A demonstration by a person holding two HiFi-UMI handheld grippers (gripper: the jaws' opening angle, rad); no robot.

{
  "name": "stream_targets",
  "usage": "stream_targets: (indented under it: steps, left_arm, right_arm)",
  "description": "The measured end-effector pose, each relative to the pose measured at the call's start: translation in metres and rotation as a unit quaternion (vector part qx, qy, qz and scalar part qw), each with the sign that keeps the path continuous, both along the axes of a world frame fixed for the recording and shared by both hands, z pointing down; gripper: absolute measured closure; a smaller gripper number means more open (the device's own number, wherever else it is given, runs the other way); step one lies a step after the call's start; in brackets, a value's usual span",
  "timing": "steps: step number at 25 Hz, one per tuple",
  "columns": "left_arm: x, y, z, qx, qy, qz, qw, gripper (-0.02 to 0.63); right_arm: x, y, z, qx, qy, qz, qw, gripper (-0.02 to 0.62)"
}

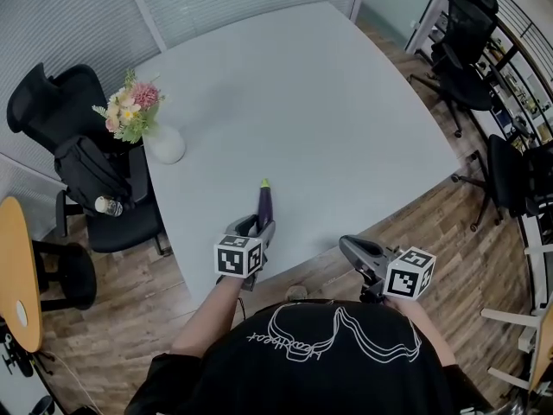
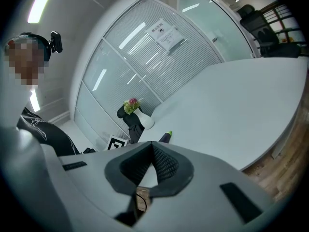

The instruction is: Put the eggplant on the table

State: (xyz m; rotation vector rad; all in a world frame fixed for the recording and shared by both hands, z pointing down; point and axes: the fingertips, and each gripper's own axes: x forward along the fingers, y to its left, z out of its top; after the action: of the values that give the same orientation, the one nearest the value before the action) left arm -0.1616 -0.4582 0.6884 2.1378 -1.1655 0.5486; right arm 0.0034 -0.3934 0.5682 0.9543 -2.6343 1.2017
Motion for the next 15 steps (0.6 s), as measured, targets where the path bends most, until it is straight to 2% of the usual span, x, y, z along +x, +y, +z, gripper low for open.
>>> stream_targets:
  steps: [4, 10, 15]
  left_arm:
    - [0.001, 0.0, -0.001, 0.003, 0.0, -0.005, 1.0, 0.393]
    - [0.002, 0.002, -0.012, 0.007, 0.023, -0.012, 0.9996, 0.367]
    - [-0.007, 0.003, -0.043, 0.027, 0.057, -0.025, 0.9977, 0.366]
  right_arm:
    - [0.003, 0.003, -0.003, 0.001, 0.005, 0.002, 1.0, 0.586]
    - [0.009, 0.001, -0.005, 0.0, 0.01, 0.001, 1.0, 0.586]
    - [-0.001, -0.012, -0.021, 0.038, -0.012, -0.013, 0.999, 0.586]
